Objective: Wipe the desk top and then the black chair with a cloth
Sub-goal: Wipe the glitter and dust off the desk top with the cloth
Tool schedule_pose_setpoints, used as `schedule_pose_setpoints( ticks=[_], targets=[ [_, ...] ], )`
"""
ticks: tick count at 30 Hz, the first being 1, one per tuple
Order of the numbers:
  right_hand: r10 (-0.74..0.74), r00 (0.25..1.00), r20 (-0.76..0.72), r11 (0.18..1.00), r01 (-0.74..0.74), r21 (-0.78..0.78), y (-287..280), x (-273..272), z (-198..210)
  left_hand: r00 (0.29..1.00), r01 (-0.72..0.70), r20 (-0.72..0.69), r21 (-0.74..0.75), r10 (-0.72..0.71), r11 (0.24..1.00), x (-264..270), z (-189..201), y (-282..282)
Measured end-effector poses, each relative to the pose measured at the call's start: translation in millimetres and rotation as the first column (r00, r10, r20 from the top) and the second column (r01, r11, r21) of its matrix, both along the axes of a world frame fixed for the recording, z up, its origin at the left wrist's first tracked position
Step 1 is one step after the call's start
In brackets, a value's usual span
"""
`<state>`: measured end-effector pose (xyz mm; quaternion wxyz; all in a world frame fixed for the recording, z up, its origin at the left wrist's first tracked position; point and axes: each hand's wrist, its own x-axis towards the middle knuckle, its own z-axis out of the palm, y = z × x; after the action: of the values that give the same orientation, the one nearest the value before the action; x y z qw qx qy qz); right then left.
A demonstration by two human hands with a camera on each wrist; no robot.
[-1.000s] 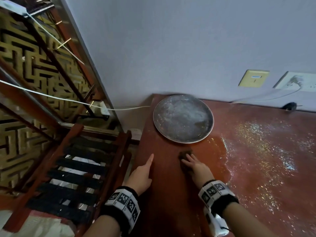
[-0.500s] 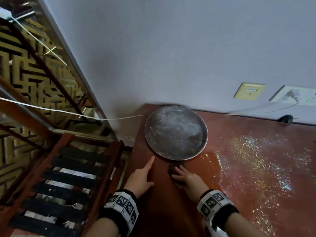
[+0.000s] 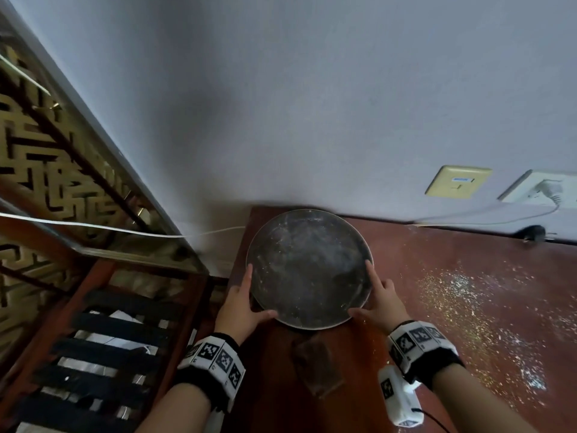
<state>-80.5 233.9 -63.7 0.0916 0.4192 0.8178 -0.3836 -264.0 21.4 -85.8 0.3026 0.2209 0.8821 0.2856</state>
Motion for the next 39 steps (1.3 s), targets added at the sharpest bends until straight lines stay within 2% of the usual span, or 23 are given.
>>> schedule_pose_setpoints(
  ticks=[3, 8, 12, 16, 24, 30, 36, 39],
  targets=[
    [0.023, 0.999, 0.026, 0.998, -0.021, -0.063, 6.2, -5.0, -7.3, 1.000, 0.008, 0.017, -0.027, -0.008, 1.000, -1.0, -2.3, 8.0],
    [-0.021, 0.999, -0.027, 0.991, 0.017, -0.130, 7.7, -5.5, -15.9, 1.000, -0.004, 0.015, -0.036, 0.004, 0.999, 2.8, 2.8, 16.1],
    [-0.060, 0.997, -0.052, 0.988, 0.052, -0.145, 6.6, 16.4, -15.7, 0.998, 0.068, -0.011, -0.018, -0.068, 0.998, 12.5, 13.2, 23.1],
    [-0.163, 0.986, -0.046, 0.979, 0.156, -0.134, 16.5, 59.4, -4.0, 0.982, 0.186, -0.023, -0.006, -0.186, 0.983, 38.7, 22.8, 47.7],
    [-0.393, 0.920, -0.005, 0.916, 0.390, -0.096, 33.5, 190.4, 11.7, 0.879, 0.475, -0.047, -0.008, -0.475, 0.880, 132.8, 25.7, 115.3],
    [-0.551, 0.833, 0.042, 0.829, 0.553, -0.083, 23.6, 278.5, 8.2, 0.748, 0.658, -0.067, -0.056, -0.660, 0.751, 202.8, 17.5, 141.8],
    [-0.559, 0.822, 0.105, 0.821, 0.567, -0.069, 15.8, 315.5, -5.2, 0.683, 0.729, -0.034, -0.039, -0.730, 0.684, 226.8, 9.1, 136.6],
    [-0.482, 0.835, 0.264, 0.869, 0.493, 0.026, 7.0, 303.6, 11.4, 0.674, 0.737, -0.043, -0.031, -0.738, 0.675, 219.1, 8.9, 122.4]
  ],
)
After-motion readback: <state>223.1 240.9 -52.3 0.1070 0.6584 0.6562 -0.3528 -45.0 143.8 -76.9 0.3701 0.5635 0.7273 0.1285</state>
